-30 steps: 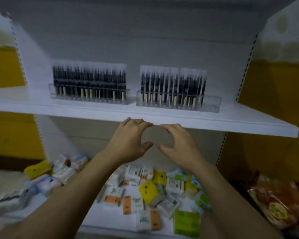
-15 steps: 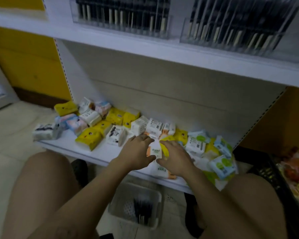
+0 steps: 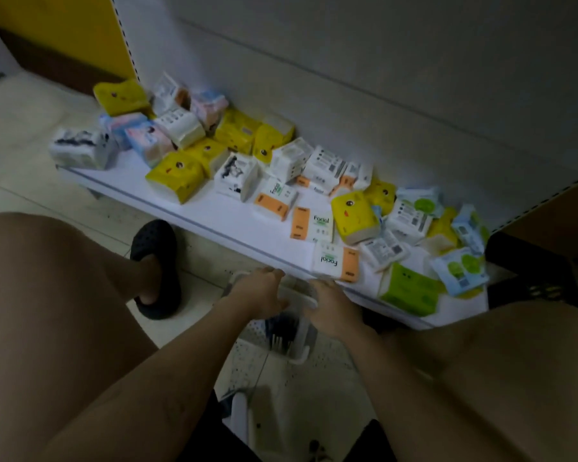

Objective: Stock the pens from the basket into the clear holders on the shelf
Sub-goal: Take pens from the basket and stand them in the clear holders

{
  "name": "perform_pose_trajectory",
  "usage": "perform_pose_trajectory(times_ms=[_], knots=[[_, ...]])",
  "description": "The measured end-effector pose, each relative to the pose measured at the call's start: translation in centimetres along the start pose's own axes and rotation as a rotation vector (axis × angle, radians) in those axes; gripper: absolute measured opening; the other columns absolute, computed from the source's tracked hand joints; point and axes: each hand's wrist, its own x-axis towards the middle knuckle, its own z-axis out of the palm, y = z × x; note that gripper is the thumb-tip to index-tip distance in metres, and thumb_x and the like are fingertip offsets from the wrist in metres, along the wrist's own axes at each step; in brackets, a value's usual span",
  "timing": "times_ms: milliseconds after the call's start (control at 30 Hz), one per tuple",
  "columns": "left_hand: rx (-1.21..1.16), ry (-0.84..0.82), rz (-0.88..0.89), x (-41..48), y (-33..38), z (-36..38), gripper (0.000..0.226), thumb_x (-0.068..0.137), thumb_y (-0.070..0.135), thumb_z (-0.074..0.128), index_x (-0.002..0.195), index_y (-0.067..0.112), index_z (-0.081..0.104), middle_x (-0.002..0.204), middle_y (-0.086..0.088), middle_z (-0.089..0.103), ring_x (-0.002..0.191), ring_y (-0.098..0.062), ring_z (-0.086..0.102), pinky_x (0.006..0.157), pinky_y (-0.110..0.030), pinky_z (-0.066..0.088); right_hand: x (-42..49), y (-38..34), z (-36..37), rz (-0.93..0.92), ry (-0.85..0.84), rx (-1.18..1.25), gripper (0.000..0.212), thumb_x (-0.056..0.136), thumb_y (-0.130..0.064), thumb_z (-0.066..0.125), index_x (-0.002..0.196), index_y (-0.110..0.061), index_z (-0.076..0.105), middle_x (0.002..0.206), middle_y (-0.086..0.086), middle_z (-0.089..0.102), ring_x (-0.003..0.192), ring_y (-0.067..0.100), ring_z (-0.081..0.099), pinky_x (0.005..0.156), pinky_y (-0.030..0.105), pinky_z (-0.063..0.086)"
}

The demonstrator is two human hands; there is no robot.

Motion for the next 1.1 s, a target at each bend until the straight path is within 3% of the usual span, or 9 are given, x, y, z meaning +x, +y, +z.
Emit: perform_pose_trajectory(times_ms=[133, 267, 467, 600, 700, 767, 867, 1000, 1100], knots=[[-0.091, -0.08, -0.08, 1.2, -2.0, 1.6, 0.061, 0.089, 0.036, 0.061, 0.143, 0.017, 0.039, 0.142, -0.009, 0.047, 0.127, -0.027, 0.047, 0.103, -0.041, 0.044, 1.1, 1.3, 1.5, 0.036, -0.106, -0.001, 0.032, 0.087, -0.028, 0.06, 0.118, -0.019, 0.056, 0.112, -0.007, 0.059, 0.101, 0.02, 0.06, 0.081, 0.037, 0.053], [-0.26, -0.181, -0.21, 2.5, -4.6, 2.8, 0.063, 0.095, 0.033, 0.056, 0.148, 0.011, 0.03, 0.146, -0.014, 0.041, 0.13, -0.029, 0.044, 0.105, -0.038, 0.041, 2.4, 2.7, 2.2, 0.079, -0.18, 0.001, 0.015, 0.094, -0.017, 0.058, 0.108, -0.014, 0.062, 0.09, -0.008, 0.055, 0.081, 0.012, 0.057, 0.057, 0.014, 0.038], [-0.361, -0.179, -0.309, 5.0, -6.6, 5.6, 0.043, 0.095, 0.031, 0.054, 0.129, 0.004, 0.054, 0.13, -0.012, 0.056, 0.118, -0.028, 0.052, 0.097, -0.035, 0.043, 5.9, 2.3, 4.1, 0.157, -0.255, 0.136, 0.042, 0.096, -0.02, 0.055, 0.137, -0.015, 0.047, 0.13, 0.005, 0.052, 0.111, 0.021, 0.054, 0.081, 0.024, 0.043], [-0.504, -0.285, -0.346, 7.0, -6.4, 9.2, 0.038, 0.097, 0.025, 0.051, 0.129, 0.005, 0.053, 0.13, -0.013, 0.054, 0.117, -0.028, 0.05, 0.087, -0.026, 0.038, 8.7, 2.3, 6.8, 0.156, -0.328, 0.101, 0.012, 0.095, -0.012, 0.051, 0.097, -0.021, 0.057, 0.094, 0.004, 0.057, 0.079, 0.021, 0.057, 0.063, 0.033, 0.051], [-0.665, -0.281, -0.43, 8.3, -6.7, 11.8, 0.021, 0.095, 0.021, 0.053, 0.105, 0.004, 0.06, 0.096, -0.009, 0.058, 0.084, -0.018, 0.05, 0.061, -0.018, 0.035, 10.3, 3.0, 8.7, 0.209, -0.406, 0.084, 0.029, 0.096, -0.008, 0.048, 0.123, -0.011, 0.057, 0.099, 0.008, 0.055, 0.075, 0.022, 0.056, 0.066, 0.039, 0.055], [-0.711, -0.281, -0.478, 9.1, -7.3, 12.9, 0.019, 0.094, 0.021, 0.053, 0.096, 0.004, 0.062, 0.082, -0.005, 0.054, 0.078, -0.016, 0.049, 0.056, -0.019, 0.034, 11.3, 3.6, 9.7, 0.274, -0.438, 0.124, 0.04, 0.096, -0.003, 0.045, 0.135, -0.011, 0.051, 0.11, 0.011, 0.054, 0.082, 0.026, 0.056, 0.077, 0.046, 0.057], [-0.737, -0.314, -0.505, 10.0, -8.1, 14.4, 0.016, 0.094, 0.022, 0.054, 0.092, 0.007, 0.061, 0.083, -0.004, 0.055, 0.076, -0.014, 0.05, 0.052, -0.017, 0.03, 12.6, 4.3, 10.7, 0.374, -0.431, 0.152, 0.043, 0.096, 0.0, 0.043, 0.137, -0.009, 0.05, 0.127, 0.013, 0.054, 0.101, 0.03, 0.055, 0.088, 0.037, 0.051], [-0.719, -0.398, -0.457, 10.3, -8.7, 15.9, 0.026, 0.097, 0.023, 0.051, 0.115, 0.007, 0.059, 0.11, -0.01, 0.056, 0.092, -0.018, 0.049, 0.067, -0.019, 0.038, 14.0, 5.2, 13.3, 0.527, -0.408, 0.223, 0.032, 0.095, -0.003, 0.043, 0.122, -0.018, 0.053, 0.098, 0.016, 0.055, 0.078, 0.026, 0.052, 0.087, 0.053, 0.053], [-0.687, -0.403, -0.451, 11.2, -8.7, 17.0, 0.009, 0.097, 0.024, 0.05, 0.095, 0.015, 0.047, 0.082, 0.002, 0.042, 0.075, -0.013, 0.043, 0.059, -0.017, 0.031, 14.1, 5.5, 15.1, 0.62, -0.381, 0.32, 0.041, 0.094, -0.004, 0.042, 0.134, -0.012, 0.049, 0.11, 0.016, 0.058, 0.088, 0.028, 0.055, 0.082, 0.038, 0.05]])
